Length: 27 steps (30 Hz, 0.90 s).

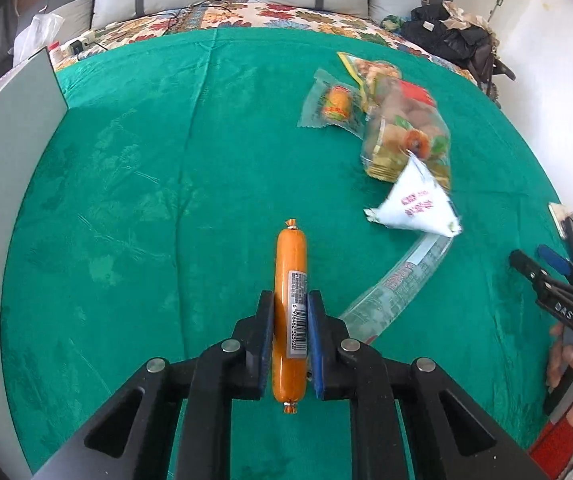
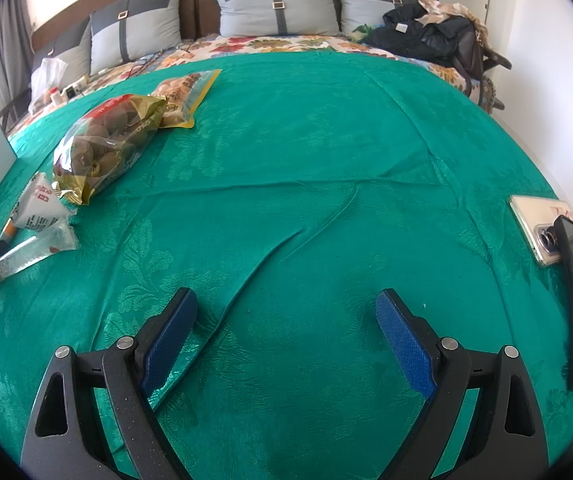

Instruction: Organize snacks

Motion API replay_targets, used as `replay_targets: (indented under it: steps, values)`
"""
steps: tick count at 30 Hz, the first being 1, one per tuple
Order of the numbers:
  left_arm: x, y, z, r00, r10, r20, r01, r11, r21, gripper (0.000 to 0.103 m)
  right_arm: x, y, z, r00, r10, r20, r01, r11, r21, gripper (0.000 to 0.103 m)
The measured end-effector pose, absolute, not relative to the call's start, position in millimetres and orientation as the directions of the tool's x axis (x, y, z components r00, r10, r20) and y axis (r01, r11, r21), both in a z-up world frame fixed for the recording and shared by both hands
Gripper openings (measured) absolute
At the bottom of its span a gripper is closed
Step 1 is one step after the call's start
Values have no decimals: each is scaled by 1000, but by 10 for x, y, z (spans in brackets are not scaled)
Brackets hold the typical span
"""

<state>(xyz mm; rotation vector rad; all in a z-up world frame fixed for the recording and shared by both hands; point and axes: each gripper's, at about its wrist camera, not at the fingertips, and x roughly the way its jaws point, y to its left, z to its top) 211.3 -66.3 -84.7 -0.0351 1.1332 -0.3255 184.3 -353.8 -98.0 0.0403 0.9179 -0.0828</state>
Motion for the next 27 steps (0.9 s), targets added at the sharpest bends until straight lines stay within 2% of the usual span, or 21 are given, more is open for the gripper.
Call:
replay_targets:
  steps: [4, 7, 13, 18, 20, 21, 22, 23, 27]
  values:
    - [1750, -992, -732, 379, -353, -855, 315, 918, -240, 15, 1842, -3540, -979, 605, -54, -795, 89, 996, 0, 93]
    - [1694, -892, -583, 435, -362, -824, 237, 929, -283, 15, 1843, -3540, -980, 605, -54, -795, 89, 996, 0, 93]
    - [1839, -329, -466, 523, -193, -830, 100, 981, -165, 15, 1842, -3540, -982, 604, -54, -795, 89, 996, -1, 93]
    - [1902, -126, -804, 504, -109, -857, 68, 994, -86, 18, 1843, -3541, -979, 604, -54, -795, 89, 996, 0, 93]
    - [1876, -100, -897, 516, -100, -851, 75, 995, -71, 31, 1842, -3541, -981, 605, -54, -795, 89, 996, 0, 93]
    - [1863, -97, -893, 533, -88, -841, 76, 996, -56, 42, 1843, -3541, -981, 604, -54, -795, 89, 996, 0, 93]
    - [1873, -89, -906, 534, -55, -844, 63, 998, -26, 73, 1842, -3541, -981, 605, -54, -795, 89, 996, 0, 93]
    - [1885, -80, -927, 536, -26, -844, 50, 999, 1, 90, 1842, -3541, -980, 604, -54, -795, 89, 996, 0, 93]
    - [1939, 0, -1026, 546, -26, -837, 51, 999, 3, 97, 1841, -3541, -981, 604, -54, -795, 89, 996, 0, 93]
